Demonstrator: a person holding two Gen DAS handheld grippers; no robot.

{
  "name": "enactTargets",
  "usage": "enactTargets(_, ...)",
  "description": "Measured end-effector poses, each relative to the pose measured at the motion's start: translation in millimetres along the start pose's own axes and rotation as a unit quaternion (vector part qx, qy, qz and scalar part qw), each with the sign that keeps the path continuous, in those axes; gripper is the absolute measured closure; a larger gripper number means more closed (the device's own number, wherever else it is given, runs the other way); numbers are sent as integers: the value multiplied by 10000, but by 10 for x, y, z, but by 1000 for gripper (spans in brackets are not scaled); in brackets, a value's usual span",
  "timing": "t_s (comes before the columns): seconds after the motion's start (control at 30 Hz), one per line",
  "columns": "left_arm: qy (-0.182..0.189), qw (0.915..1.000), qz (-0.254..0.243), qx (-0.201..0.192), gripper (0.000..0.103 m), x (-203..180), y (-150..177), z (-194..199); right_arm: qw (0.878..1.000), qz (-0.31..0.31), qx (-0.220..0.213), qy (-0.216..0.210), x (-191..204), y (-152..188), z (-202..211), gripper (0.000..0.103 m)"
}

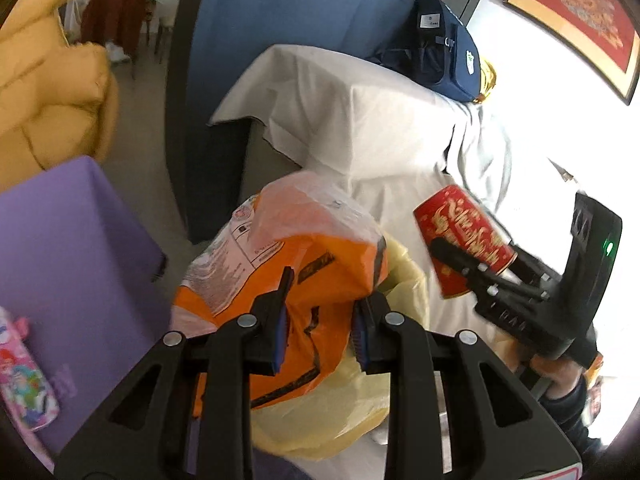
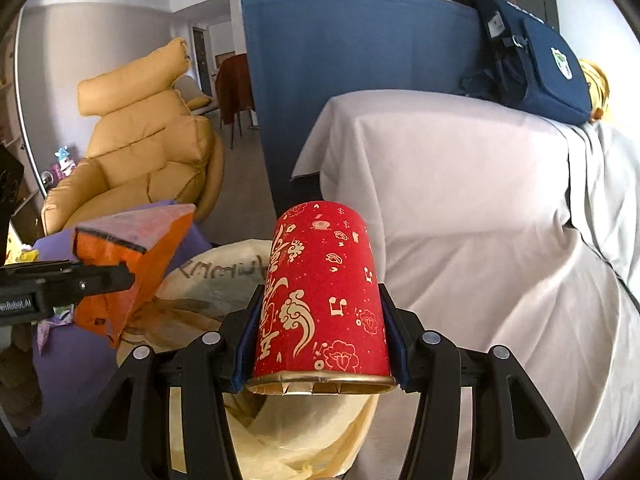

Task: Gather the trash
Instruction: 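Carry the orange bag and red cup over the bin and release both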

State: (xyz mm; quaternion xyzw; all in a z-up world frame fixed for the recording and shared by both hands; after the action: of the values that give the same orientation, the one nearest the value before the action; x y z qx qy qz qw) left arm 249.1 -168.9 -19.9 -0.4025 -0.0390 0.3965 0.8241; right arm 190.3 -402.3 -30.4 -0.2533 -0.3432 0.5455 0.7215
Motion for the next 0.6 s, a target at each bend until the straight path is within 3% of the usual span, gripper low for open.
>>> enactTargets(0.37,927,9939,346,-490,79,-178,-469,-248,9993,-193,32,320,-258,-1,-133,53)
enactTargets(0.47,1139,9913,499,-431,79,-186,-484,-428,9987,-303,17,406,-366,4,-154,53)
enactTargets(0.57,783,9963,293,-175,79,-191,-369,-587,9984,-403,45,400,-449,33,-172,53)
enactTargets(0.6,463,9989,91,-30,79,-184,-287,-660,9984,-401,50,399,-448,44,-171,53)
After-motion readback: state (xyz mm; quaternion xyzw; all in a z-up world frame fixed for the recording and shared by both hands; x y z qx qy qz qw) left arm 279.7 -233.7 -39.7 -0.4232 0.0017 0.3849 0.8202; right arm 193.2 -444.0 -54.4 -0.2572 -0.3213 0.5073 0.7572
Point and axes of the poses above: each gripper's, at about its wrist camera, not at the fingertips, and z roughly against the way its jaws point, x to its left, y to its underside, the point moved 1 cm from there along -z, roughly the way its jaws point, and after that the axes turned 9 degrees about -z, right-handed, at the moved point
